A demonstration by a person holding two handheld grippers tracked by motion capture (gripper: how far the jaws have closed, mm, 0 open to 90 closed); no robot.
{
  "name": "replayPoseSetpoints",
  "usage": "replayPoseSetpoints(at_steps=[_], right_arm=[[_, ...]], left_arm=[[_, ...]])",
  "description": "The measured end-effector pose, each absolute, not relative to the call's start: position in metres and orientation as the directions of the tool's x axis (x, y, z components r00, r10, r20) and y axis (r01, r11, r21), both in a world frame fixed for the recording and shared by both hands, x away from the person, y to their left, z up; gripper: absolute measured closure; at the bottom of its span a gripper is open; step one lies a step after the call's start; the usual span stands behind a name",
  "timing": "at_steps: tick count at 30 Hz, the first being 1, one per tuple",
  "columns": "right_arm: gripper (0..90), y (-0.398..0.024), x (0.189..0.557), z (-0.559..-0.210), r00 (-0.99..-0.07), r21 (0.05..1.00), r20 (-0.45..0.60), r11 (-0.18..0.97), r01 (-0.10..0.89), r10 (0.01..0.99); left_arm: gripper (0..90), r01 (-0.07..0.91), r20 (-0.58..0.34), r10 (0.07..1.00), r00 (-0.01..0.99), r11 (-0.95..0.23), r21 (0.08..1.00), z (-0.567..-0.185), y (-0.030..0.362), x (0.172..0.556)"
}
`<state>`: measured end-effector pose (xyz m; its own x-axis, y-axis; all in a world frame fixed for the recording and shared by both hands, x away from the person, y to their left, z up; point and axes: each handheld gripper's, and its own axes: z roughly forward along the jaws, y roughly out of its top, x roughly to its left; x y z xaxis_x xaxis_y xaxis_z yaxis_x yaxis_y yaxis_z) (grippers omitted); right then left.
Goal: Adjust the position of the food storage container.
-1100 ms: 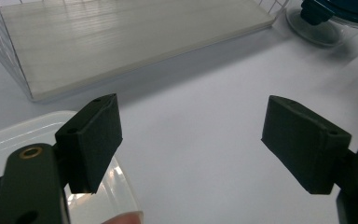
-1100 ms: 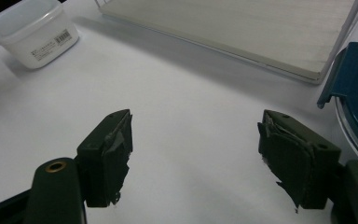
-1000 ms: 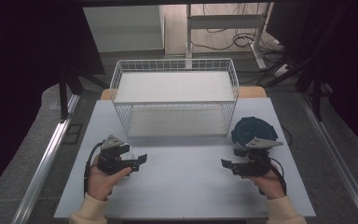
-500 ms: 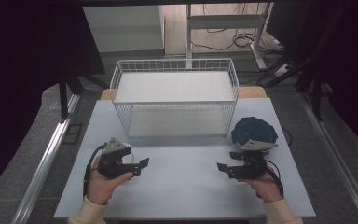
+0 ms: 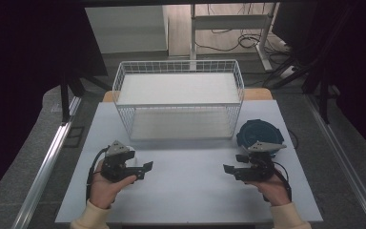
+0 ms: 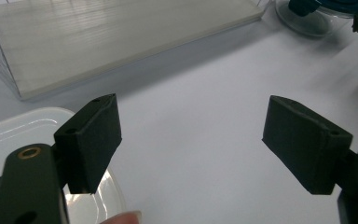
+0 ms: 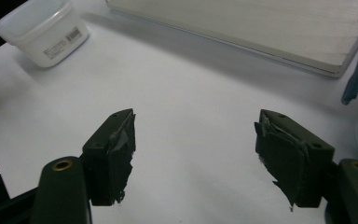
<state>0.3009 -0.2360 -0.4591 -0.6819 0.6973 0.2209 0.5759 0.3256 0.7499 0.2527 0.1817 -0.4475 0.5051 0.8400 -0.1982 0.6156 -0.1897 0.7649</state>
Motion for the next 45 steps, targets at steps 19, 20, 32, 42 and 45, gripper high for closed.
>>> replayPoseSetpoints(at_steps=[19,20,32,42,45], right_arm=[[36.5,-0.243,0.324,-0.420,-0.646,0.729,0.212,0.322,0.605,0.734],[37.7,-0.249,0.328,-0.415,-0.641,0.724,0.204,0.326,0.608,0.740],[46.2,-0.286,0.355,-0.394,-0.581,0.712,0.209,0.286,0.642,0.787],[57.5,-0.304,0.389,-0.388,-0.515,0.676,0.201,0.262,0.688,0.834],[58.5,-0.308,0.402,-0.388,-0.496,0.661,0.195,0.260,0.704,0.846]], left_arm=[[18.9,0.626,-0.211,0.828,0.520,-0.201,0.753,-0.451,0.180,0.257],[18.9,0.625,-0.209,0.828,0.521,-0.203,0.754,-0.450,0.179,0.257],[18.8,0.636,-0.204,0.841,0.501,-0.198,0.746,-0.453,0.183,0.259],[18.5,0.638,-0.190,0.834,0.518,-0.228,0.735,-0.457,0.175,0.260],[18.5,0.644,-0.189,0.839,0.510,-0.226,0.731,-0.459,0.175,0.262]])
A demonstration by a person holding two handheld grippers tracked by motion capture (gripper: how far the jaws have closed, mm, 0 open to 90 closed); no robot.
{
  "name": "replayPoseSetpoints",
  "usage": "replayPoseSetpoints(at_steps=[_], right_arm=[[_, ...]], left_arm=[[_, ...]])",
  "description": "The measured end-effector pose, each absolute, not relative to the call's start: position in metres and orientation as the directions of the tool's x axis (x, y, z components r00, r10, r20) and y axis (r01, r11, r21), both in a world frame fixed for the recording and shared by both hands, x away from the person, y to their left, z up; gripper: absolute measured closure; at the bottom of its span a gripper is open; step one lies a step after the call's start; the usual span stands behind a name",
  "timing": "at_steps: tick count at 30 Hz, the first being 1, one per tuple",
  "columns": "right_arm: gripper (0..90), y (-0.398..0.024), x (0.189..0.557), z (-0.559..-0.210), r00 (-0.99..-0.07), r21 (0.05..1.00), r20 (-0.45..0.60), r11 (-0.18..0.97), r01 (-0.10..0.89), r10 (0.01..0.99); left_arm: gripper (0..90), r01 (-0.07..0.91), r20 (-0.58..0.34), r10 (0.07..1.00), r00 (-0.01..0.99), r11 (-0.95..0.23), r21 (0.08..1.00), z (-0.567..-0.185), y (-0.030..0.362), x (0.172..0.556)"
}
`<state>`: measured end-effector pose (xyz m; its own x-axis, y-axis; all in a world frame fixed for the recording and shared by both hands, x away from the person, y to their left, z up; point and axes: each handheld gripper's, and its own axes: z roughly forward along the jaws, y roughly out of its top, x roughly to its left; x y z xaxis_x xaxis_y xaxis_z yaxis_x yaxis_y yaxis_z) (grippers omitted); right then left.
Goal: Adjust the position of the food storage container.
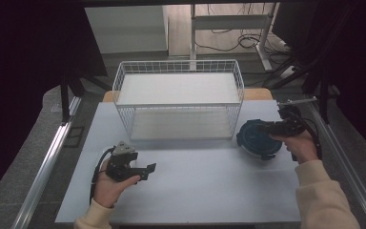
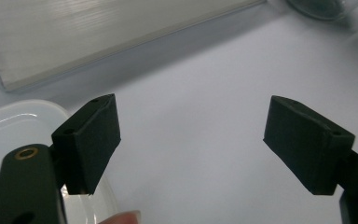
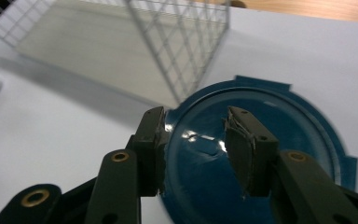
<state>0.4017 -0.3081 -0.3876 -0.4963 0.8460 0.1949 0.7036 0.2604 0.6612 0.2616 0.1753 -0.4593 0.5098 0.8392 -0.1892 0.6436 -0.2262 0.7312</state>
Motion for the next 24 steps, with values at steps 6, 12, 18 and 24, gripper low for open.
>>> replayPoseSetpoints(at_steps=[6,12,18,24], right_arm=[[64.1,-0.316,0.429,-0.389,-0.441,0.629,0.185,0.239,0.740,0.878],[75.6,-0.317,0.448,-0.395,-0.416,0.600,0.164,0.244,0.762,0.894],[89.2,-0.318,0.470,-0.406,-0.385,0.581,0.171,0.223,0.783,0.907],[89.7,-0.318,0.488,-0.416,-0.363,0.563,0.163,0.216,0.798,0.917]], left_arm=[[18.4,0.643,-0.189,0.840,0.508,-0.224,0.732,-0.460,0.177,0.262],[18.3,0.647,-0.191,0.840,0.507,-0.224,0.729,-0.462,0.178,0.263],[18.2,0.651,-0.192,0.843,0.503,-0.222,0.726,-0.463,0.179,0.264],[17.9,0.656,-0.194,0.847,0.496,-0.219,0.722,-0.465,0.181,0.266]])
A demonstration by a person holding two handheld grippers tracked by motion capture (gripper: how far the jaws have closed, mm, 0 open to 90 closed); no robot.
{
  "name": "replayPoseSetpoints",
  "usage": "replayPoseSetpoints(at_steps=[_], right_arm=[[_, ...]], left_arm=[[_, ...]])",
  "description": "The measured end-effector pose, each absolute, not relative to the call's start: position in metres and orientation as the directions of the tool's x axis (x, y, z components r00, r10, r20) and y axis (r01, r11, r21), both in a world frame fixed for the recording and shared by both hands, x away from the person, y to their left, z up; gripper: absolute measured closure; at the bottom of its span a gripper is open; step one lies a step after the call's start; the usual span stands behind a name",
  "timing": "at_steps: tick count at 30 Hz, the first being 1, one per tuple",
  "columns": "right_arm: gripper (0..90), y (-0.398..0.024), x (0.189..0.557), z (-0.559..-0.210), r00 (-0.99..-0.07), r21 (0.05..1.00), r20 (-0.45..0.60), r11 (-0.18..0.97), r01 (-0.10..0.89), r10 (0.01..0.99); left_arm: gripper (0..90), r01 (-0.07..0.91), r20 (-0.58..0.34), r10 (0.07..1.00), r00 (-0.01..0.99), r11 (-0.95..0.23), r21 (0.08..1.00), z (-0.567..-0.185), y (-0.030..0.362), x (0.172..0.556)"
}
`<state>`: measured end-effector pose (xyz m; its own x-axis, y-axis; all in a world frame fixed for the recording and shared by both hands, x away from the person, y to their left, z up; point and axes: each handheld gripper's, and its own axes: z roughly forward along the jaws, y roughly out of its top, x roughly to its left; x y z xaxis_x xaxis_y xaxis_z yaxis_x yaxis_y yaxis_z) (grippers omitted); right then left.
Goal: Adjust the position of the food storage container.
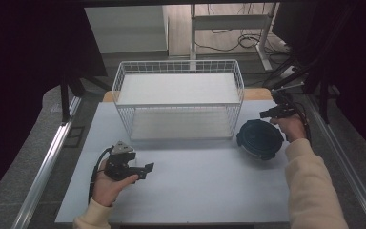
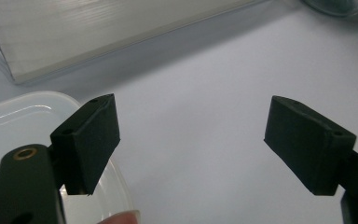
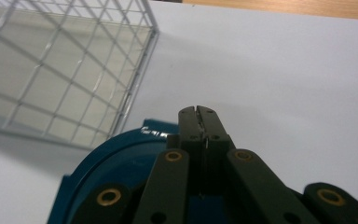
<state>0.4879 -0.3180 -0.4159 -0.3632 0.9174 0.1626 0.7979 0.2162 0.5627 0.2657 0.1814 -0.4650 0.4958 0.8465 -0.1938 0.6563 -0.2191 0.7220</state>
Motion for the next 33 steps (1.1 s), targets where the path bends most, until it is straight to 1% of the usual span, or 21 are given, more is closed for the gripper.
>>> replayPoseSetpoints(at_steps=[7,11,13,15,21,26,31,33], right_arm=[[89.7,-0.324,0.504,-0.434,-0.342,0.535,0.138,0.220,0.815,0.929],[89.7,-0.324,0.509,-0.440,-0.361,0.535,0.127,0.243,0.809,0.924],[89.8,-0.323,0.511,-0.445,-0.378,0.514,0.115,0.271,0.814,0.919],[89.9,-0.323,0.511,-0.445,-0.377,0.515,0.117,0.268,0.814,0.919],[90.0,-0.320,0.508,-0.446,-0.413,0.530,0.106,0.300,0.793,0.905],[90.0,-0.308,0.500,-0.446,-0.460,0.512,0.106,0.348,0.785,0.881],[90.0,-0.305,0.491,-0.445,-0.464,0.510,0.093,0.358,0.782,0.881],[90.0,-0.308,0.486,-0.446,-0.455,0.515,0.114,0.339,0.787,0.883]], left_arm=[[17.8,0.671,-0.196,0.854,0.483,-0.217,0.709,-0.471,0.184,0.269],[17.6,0.672,-0.193,0.857,0.478,-0.216,0.709,-0.471,0.185,0.270],[17.6,0.672,-0.192,0.858,0.477,-0.215,0.709,-0.472,0.186,0.270],[17.6,0.674,-0.192,0.859,0.475,-0.215,0.707,-0.472,0.187,0.270],[17.6,0.679,-0.192,0.861,0.472,-0.216,0.702,-0.474,0.188,0.271],[17.6,0.676,-0.196,0.859,0.474,-0.212,0.706,-0.473,0.188,0.271],[17.6,0.673,-0.195,0.854,0.482,-0.218,0.707,-0.472,0.186,0.269],[17.6,0.671,-0.194,0.853,0.485,-0.220,0.708,-0.472,0.184,0.268]])
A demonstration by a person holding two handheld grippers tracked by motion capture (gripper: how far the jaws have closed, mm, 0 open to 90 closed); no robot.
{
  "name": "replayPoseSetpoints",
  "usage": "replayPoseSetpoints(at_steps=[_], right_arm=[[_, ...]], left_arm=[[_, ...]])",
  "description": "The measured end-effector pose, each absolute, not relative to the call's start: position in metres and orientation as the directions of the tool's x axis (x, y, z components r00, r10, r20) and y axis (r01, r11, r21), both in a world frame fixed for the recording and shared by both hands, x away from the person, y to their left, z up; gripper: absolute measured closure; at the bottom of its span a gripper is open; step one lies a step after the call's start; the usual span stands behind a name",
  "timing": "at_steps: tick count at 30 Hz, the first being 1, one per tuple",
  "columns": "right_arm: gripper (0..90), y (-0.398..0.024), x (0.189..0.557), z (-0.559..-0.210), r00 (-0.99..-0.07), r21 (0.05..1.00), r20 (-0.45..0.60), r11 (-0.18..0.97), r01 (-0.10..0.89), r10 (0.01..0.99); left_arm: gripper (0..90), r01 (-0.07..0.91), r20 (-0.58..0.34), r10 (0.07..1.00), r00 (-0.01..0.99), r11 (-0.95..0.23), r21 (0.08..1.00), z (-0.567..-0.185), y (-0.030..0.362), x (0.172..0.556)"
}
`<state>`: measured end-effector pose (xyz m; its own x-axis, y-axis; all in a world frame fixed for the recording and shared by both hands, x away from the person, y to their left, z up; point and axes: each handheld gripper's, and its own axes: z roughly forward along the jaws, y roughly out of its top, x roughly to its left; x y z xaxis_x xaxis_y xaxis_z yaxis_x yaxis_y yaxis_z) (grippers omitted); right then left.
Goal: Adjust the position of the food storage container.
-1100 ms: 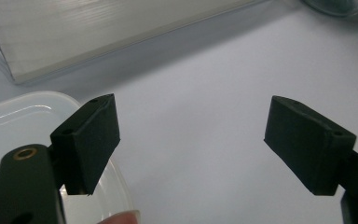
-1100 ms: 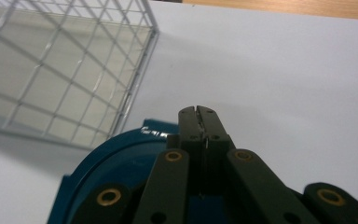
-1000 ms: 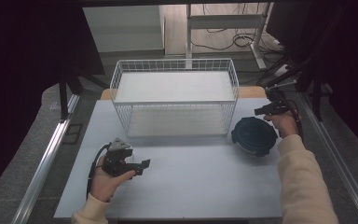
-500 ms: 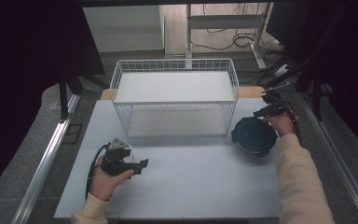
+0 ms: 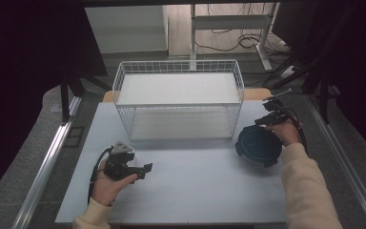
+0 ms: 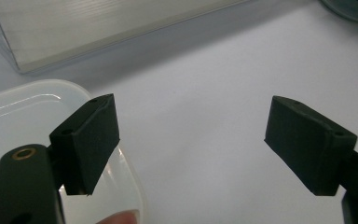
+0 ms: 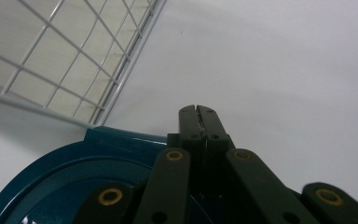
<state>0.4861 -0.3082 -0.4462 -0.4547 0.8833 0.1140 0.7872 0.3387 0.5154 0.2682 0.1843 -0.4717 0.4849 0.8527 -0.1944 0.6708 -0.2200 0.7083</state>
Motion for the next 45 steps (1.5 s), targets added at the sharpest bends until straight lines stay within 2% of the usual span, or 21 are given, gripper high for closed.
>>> replayPoseSetpoints(at_steps=[11,19,25,31,37,45], right_arm=[[90.0,-0.318,0.457,-0.447,-0.426,0.527,0.126,0.303,0.794,0.896],[90.0,-0.321,0.419,-0.450,-0.406,0.553,0.154,0.262,0.791,0.901],[90.0,-0.317,0.409,-0.452,-0.416,0.547,0.131,0.284,0.787,0.900],[90.0,-0.320,0.407,-0.457,-0.418,0.540,0.164,0.273,0.796,0.894],[90.0,-0.344,0.389,-0.445,-0.405,0.578,0.128,0.264,0.772,0.905],[90.0,-0.371,0.366,-0.454,-0.359,0.557,0.117,0.238,0.796,0.926]], left_arm=[[17.6,0.665,-0.188,0.847,0.497,-0.232,0.710,-0.470,0.180,0.266],[17.6,0.656,-0.187,0.842,0.506,-0.235,0.717,-0.466,0.177,0.262],[17.6,0.661,-0.188,0.843,0.503,-0.236,0.712,-0.468,0.177,0.263],[17.6,0.662,-0.187,0.845,0.502,-0.235,0.712,-0.468,0.177,0.263],[17.6,0.657,-0.188,0.844,0.503,-0.233,0.717,-0.466,0.177,0.262],[17.7,0.660,-0.189,0.844,0.502,-0.232,0.715,-0.466,0.177,0.262]])
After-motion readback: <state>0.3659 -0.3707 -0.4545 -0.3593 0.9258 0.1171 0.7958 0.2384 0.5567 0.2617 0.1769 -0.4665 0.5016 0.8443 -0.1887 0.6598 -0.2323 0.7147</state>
